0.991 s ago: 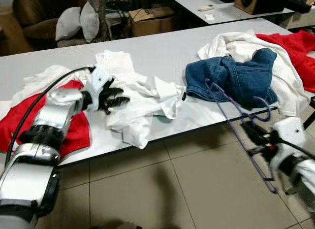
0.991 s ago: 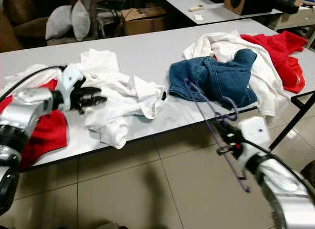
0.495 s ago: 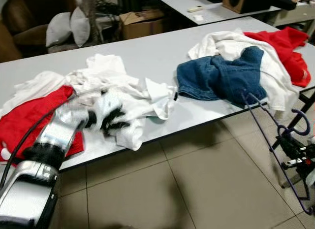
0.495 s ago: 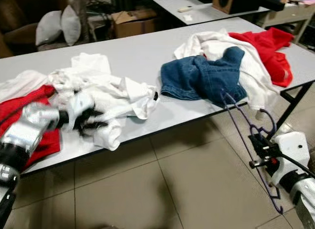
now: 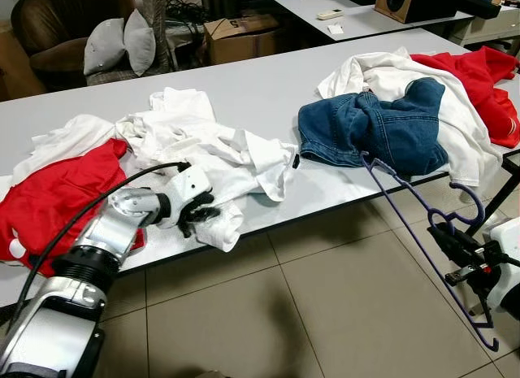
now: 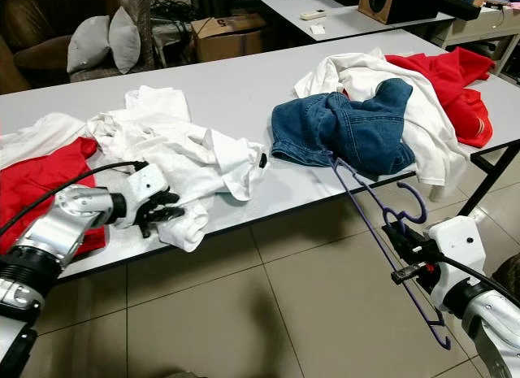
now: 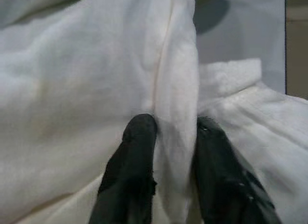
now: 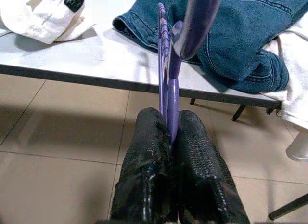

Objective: Hang hanger

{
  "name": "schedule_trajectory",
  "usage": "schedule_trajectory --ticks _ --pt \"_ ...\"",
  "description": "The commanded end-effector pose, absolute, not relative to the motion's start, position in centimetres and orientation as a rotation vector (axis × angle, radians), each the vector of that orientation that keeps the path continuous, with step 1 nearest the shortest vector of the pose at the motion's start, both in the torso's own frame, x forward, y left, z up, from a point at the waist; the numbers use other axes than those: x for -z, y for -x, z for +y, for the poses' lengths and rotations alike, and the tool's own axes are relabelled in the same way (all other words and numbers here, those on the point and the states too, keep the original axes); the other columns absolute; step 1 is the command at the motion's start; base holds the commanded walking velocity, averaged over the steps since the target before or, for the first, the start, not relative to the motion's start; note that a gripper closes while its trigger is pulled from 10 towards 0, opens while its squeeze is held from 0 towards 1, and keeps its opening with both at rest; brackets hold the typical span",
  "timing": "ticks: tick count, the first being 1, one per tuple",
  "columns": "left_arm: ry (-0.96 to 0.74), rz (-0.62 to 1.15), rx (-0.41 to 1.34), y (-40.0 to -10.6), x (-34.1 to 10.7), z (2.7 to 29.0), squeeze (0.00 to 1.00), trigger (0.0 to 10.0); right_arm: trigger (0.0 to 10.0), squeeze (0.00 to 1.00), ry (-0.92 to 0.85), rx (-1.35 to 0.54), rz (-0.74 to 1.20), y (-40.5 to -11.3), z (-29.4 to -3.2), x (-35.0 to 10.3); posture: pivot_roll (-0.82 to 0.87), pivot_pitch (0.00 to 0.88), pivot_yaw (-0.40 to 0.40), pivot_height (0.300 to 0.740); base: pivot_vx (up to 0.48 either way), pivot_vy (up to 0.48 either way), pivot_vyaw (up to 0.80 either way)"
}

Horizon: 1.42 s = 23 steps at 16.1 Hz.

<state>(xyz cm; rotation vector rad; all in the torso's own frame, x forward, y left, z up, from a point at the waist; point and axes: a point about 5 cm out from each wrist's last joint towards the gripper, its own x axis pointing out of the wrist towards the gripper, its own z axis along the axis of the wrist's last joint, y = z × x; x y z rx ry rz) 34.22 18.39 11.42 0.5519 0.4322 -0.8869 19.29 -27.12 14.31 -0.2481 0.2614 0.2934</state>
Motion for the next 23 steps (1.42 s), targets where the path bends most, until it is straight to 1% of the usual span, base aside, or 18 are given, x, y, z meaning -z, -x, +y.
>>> schedule_trajectory --ticks 1,4,6,7,8,10,11,13,14,16,17,18,19,21,22,23 --pt "-0.535 0.374 0.874 -34.7 -12.7 18.2 0.0 0.0 10.0 0.0 0.266 -0.291 0.257 -19.3 -27.1 -14.6 -0.15 0.0 0.08 0.74 0.0 0.0 0.0" --pt "-0.551 0.331 0.796 -35.4 -13.3 18.9 0.0 0.0 10.0 0.0 0.269 -0.276 0.256 -19.5 -27.2 -14.5 -0.15 0.0 0.08 0.74 0.0 0.0 0.0" --pt "-0.51 0.281 0.752 -35.9 -14.0 18.9 0.0 0.0 10.0 0.0 0.271 -0.27 0.254 -19.5 -27.2 -14.5 -0.15 0.0 0.079 0.74 0.0 0.0 0.0" --pt "-0.49 0.235 0.708 -36.3 -14.7 19.0 0.0 0.0 10.0 0.0 0.274 -0.26 0.251 -19.6 -27.3 -14.6 -0.15 0.0 0.079 0.74 0.0 0.0 0.0" --pt "-0.47 0.151 0.62 -37.0 -16.1 19.5 0.0 0.0 10.0 0.0 0.278 -0.251 0.25 -19.6 -27.4 -14.6 -0.15 0.0 0.079 0.74 0.0 0.0 0.0" --pt "-0.396 -0.055 0.354 -38.4 -20.0 21.6 0.0 0.0 10.0 0.0 0.282 -0.236 0.246 -19.7 -27.6 -14.6 -0.15 0.0 0.082 0.74 0.0 0.0 0.0" --pt "-0.377 -0.145 0.185 -38.5 -22.4 24.1 0.0 0.0 10.0 0.0 0.283 -0.224 0.243 -19.7 -27.7 -14.7 -0.15 0.0 0.086 0.74 0.0 0.0 0.0" --pt "-0.352 -0.187 0.127 -38.4 -23.4 25.4 0.0 0.0 10.0 0.0 0.283 -0.221 0.242 -19.6 -27.7 -14.7 -0.15 0.0 0.088 0.74 0.0 0.0 0.0" --pt "-0.308 -0.224 0.07 -37.9 -24.4 27.4 0.0 0.0 10.0 0.0 0.279 -0.218 0.244 -19.6 -27.5 -14.5 -0.15 0.0 0.088 0.74 0.0 0.0 0.0" --pt "-0.339 -0.13 0.039 -37.6 -23.2 28.8 0.0 0.0 10.0 0.0 0.273 -0.221 0.248 -19.5 -27.3 -14.3 -0.14 0.0 0.086 0.74 0.0 0.0 0.0" --pt "-0.352 0.035 0.035 -37.4 -20.8 29.5 0.0 0.0 10.0 0.0 0.269 -0.226 0.251 -19.6 -27.2 -14.2 -0.14 0.0 0.085 0.74 0.0 0.0 0.0" --pt "-0.422 0.16 0.066 -37.1 -18.8 29.6 0.0 0.0 10.0 0.0 0.268 -0.23 0.252 -19.6 -27.1 -14.1 -0.14 0.0 0.085 0.74 0.0 0.0 0.0" --pt "-0.462 0.278 0.102 -36.6 -16.8 29.5 0.0 10.0 10.0 0.0 0.265 -0.235 0.254 -19.7 -27.0 -14.1 -0.14 0.0 0.083 0.74 0.0 0.0 0.0" --pt "-0.421 0.314 0.167 -36.4 -15.8 29.0 0.0 10.0 10.0 0.0 0.265 -0.239 0.256 -19.7 -26.8 -14.1 -0.13 0.0 0.084 0.74 0.0 0.0 0.0" --pt "-0.409 0.305 0.194 -36.4 -15.8 28.8 1.0 10.0 10.0 0.0 0.265 -0.241 0.257 -19.7 -26.8 -14.0 -0.14 0.0 0.084 0.74 0.0 0.0 0.0" --pt "-0.417 0.285 0.211 -36.4 -16.3 28.8 1.0 10.0 10.0 0.0 0.264 -0.244 0.26 -19.7 -26.7 -14.0 -0.13 0.0 0.082 0.74 0.0 0.0 0.0"
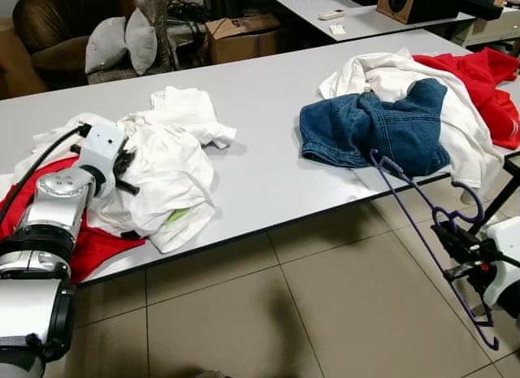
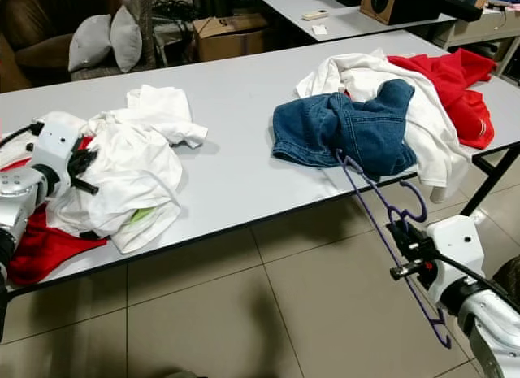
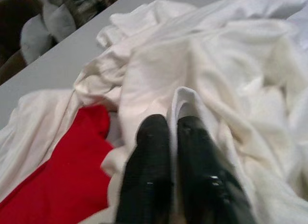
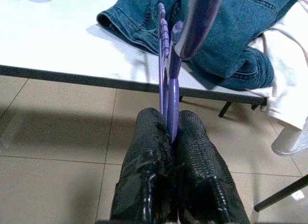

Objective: Hang hanger

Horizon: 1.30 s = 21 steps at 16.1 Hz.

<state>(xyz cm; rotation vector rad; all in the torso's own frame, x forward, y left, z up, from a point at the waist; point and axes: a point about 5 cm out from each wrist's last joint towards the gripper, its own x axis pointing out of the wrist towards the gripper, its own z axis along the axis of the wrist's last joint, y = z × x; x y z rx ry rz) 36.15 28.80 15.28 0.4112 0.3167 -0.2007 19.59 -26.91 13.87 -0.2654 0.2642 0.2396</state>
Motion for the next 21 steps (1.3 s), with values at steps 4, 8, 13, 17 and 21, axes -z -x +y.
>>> schedule_trajectory --ticks 4,8,13,17,21 --pt "-0.459 0.233 0.217 -36.5 -19.1 30.3 1.0 10.0 10.0 0.0 0.262 -0.254 0.275 -19.7 -26.4 -13.6 -0.12 0.0 0.077 0.74 0.0 0.0 0.0" --pt "-0.394 0.279 0.648 -34.9 -20.6 28.7 1.0 10.0 10.0 0.0 0.251 -0.295 0.27 -20.1 -25.5 -13.5 -0.09 0.0 0.074 0.74 0.0 0.0 0.0" --pt "-0.431 0.496 0.92 -31.9 -16.4 26.0 0.0 10.0 10.0 0.0 0.248 -0.396 0.276 -20.5 -23.7 -13.2 -0.07 0.0 0.06 0.74 0.0 0.0 0.0" --pt "-0.501 0.621 0.947 -29.9 -14.5 25.2 0.0 10.0 10.0 0.0 0.245 -0.428 0.277 -21.0 -23.1 -13.1 -0.06 0.0 0.043 0.74 0.0 0.0 0.0" --pt "-0.615 0.535 0.797 -31.2 -14.7 25.5 0.0 0.0 10.0 0.0 0.254 -0.435 0.265 -21.4 -22.8 -13.1 -0.06 0.0 0.056 0.74 0.0 0.0 0.0"
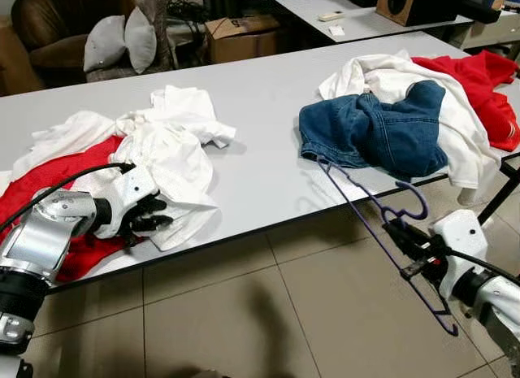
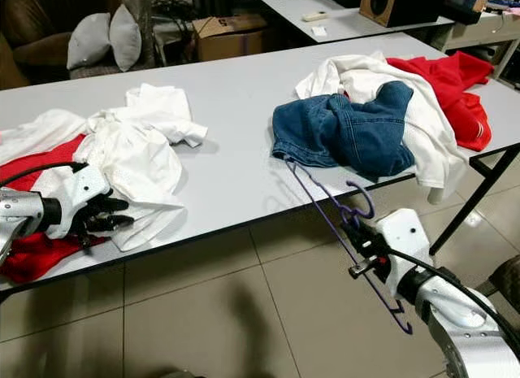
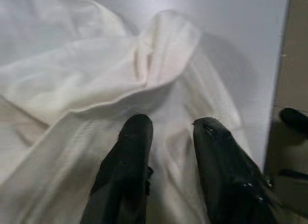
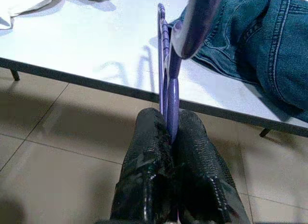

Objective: Hang hanger

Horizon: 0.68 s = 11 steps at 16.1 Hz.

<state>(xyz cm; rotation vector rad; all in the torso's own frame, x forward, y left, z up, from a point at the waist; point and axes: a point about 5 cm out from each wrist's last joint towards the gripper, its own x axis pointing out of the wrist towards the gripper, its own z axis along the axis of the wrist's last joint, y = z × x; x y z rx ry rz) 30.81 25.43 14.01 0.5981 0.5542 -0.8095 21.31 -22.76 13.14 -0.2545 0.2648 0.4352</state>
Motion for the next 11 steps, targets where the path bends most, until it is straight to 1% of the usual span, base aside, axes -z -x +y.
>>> schedule_trajectory --ticks 1,4,8,10,11 --pt "-0.626 0.524 0.788 -31.2 -14.9 25.3 0.0 0.0 10.0 0.0 0.253 -0.432 0.262 -21.4 -22.8 -13.2 -0.06 0.0 0.055 0.74 0.0 0.0 0.0" --pt "-0.598 0.541 0.83 -30.2 -14.6 24.5 0.0 0.0 10.0 0.0 0.245 -0.427 0.27 -21.2 -22.7 -12.9 -0.05 0.0 0.049 0.74 0.0 0.0 0.0" --pt "-0.562 0.508 0.834 -30.2 -14.6 23.8 0.0 0.0 10.0 0.0 0.246 -0.424 0.269 -21.4 -22.8 -13.0 -0.05 0.0 0.048 0.74 0.0 0.0 0.0" --pt "-0.505 0.432 0.817 -31.1 -15.4 22.7 0.0 0.0 10.0 0.0 0.25 -0.41 0.268 -21.4 -23.0 -13.1 -0.05 0.0 0.046 0.74 0.0 0.0 0.0" --pt "-0.44 0.339 0.791 -32.1 -16.3 21.6 0.0 0.0 10.0 0.0 0.253 -0.393 0.263 -21.5 -23.2 -13.2 -0.06 0.0 0.047 0.74 0.0 0.0 0.0"
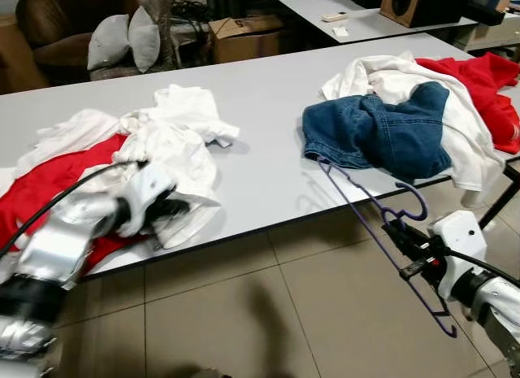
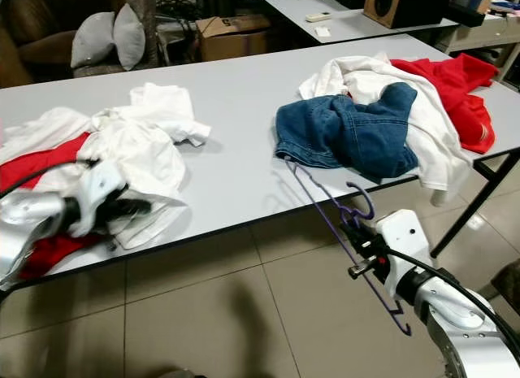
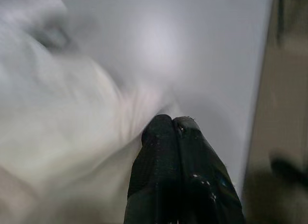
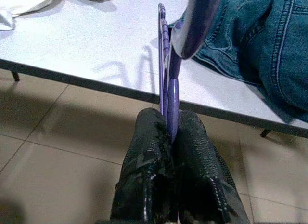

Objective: Hang hanger

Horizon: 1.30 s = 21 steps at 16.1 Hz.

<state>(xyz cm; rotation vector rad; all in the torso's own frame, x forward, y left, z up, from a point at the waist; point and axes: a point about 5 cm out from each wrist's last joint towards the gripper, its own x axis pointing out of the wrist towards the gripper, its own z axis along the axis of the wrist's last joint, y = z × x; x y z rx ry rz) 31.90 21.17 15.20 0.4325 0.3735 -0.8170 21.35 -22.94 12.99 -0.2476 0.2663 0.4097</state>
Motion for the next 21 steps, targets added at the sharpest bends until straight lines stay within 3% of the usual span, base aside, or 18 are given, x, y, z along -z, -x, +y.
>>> schedule_trajectory --ticks 1,3,5,7,8,9,10,11,12,16,21 --pt "-0.395 0.258 0.768 -33.2 -17.3 20.6 0.0 0.0 10.0 0.0 0.253 -0.369 0.25 -21.7 -23.4 -13.3 -0.06 0.0 0.047 0.74 0.0 0.0 0.0" --pt "-0.256 0.03 0.657 -36.8 -21.4 18.5 0.0 0.0 10.0 0.0 0.26 -0.338 0.236 -22.2 -23.6 -13.5 -0.07 0.0 0.057 0.74 0.0 0.0 0.0" --pt "-0.158 -0.104 0.589 -38.2 -24.6 18.0 0.0 0.0 10.0 0.0 0.259 -0.326 0.234 -22.2 -23.7 -13.5 -0.08 0.0 0.071 0.74 0.0 0.0 0.0" --pt "-0.263 -0.101 0.612 -38.8 -25.9 17.8 0.0 0.0 10.0 0.0 0.255 -0.309 0.232 -21.8 -23.9 -13.6 -0.09 0.0 0.092 0.74 0.0 0.0 0.0" --pt "-0.413 0.001 0.777 -37.7 -23.8 17.6 0.0 0.1 10.0 0.0 0.25 -0.314 0.238 -21.4 -23.8 -13.5 -0.09 0.0 0.096 0.74 0.0 0.0 0.0" --pt "-0.445 0.048 0.83 -37.2 -22.8 17.7 0.0 7.2 10.0 0.0 0.247 -0.319 0.242 -21.2 -23.8 -13.4 -0.1 0.0 0.102 0.74 0.0 0.0 0.0" --pt "-0.438 0.117 0.908 -35.9 -21.1 18.6 0.06 10.0 10.0 0.0 0.243 -0.35 0.26 -20.8 -23.6 -13.2 -0.09 0.0 0.096 0.74 0.0 0.0 0.0" --pt "-0.441 0.126 0.916 -35.6 -20.8 18.9 0.06 10.0 10.0 0.0 0.243 -0.363 0.265 -20.7 -23.5 -13.1 -0.09 0.0 0.092 0.74 0.0 0.0 0.0" --pt "-0.44 0.138 0.9 -35.4 -20.5 19.5 1.0 10.0 10.0 0.0 0.242 -0.393 0.27 -20.6 -23.2 -13.1 -0.09 0.0 0.088 0.74 0.0 0.0 0.0" --pt "-0.607 0.282 0.889 -33.5 -18.4 22.8 1.0 10.0 10.0 0.0 0.248 -0.57 0.283 -20.9 -20.6 -13.1 -0.04 0.0 0.017 0.74 0.0 0.0 0.0" --pt "-0.704 0.275 0.874 -33.7 -18.9 23.5 1.0 10.0 10.0 0.0 0.267 -0.603 0.265 -22.1 -20.6 -13.7 -0.02 0.0 -0.013 0.74 0.0 0.0 0.0"
